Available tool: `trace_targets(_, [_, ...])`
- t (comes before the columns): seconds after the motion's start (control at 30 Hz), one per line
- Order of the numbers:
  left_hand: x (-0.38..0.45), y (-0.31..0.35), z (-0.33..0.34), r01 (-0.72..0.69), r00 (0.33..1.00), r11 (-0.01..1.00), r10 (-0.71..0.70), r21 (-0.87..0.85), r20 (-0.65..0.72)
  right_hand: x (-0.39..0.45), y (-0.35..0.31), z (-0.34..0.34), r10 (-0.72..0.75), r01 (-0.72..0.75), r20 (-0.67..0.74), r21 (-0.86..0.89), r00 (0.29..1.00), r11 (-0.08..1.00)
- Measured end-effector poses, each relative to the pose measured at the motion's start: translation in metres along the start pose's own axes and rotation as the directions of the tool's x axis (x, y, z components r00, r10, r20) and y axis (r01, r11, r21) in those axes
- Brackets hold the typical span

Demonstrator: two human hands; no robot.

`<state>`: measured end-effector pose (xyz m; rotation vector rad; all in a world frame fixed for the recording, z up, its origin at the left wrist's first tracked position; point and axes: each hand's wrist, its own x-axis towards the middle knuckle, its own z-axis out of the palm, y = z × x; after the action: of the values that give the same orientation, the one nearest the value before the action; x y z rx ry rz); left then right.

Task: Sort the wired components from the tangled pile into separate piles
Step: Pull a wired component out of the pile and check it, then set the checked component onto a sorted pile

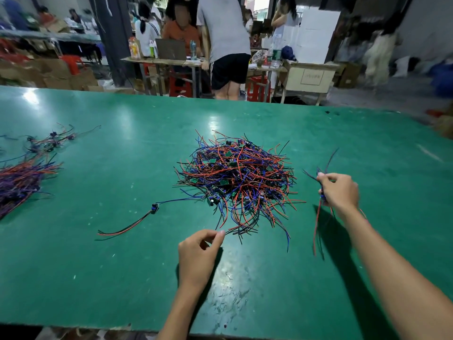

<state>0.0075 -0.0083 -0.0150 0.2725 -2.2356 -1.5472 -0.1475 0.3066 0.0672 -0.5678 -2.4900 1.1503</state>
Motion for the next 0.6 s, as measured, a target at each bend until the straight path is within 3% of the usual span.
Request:
trace_targets(0.07, [0.004, 0.002, 0.001, 0.025, 1.000, 1.000, -0.025, 0.008, 0.003, 0.017, 0.005, -0.007, -0.032, 0.043, 0.045, -0.286, 0.998, 0.957])
trace_targets(0.13, [0.005, 0.002, 0.002, 0.041, 0.999, 0.999, -0.041, 0.006, -0.001, 0.018, 0.009, -0.008, -0.035, 0.060, 0.066, -0.421, 0.997, 0.905])
trace_targets(0.33, [0.005, 0.000, 0.001, 0.053, 0.998, 0.999, -0.053, -0.003, -0.014, -0.057, 0.041, 0.027, -0.254, 0.293, 0.148, -0.543, 0.956, 0.787])
trace_targets(0.47, [0.004, 0.001, 0.001, 0.044, 0.999, 0.999, -0.044, 0.016, 0.000, -0.066, 0.058, 0.037, -0.170, 0.257, 0.203, -0.569, 0.964, 0.781])
trace_targets(0.6, [0.003, 0.002, -0.001, 0.051, 0.999, 0.999, -0.050, 0.013, -0.004, -0.043, 0.056, 0.027, -0.140, 0.234, 0.224, -0.474, 0.964, 0.849])
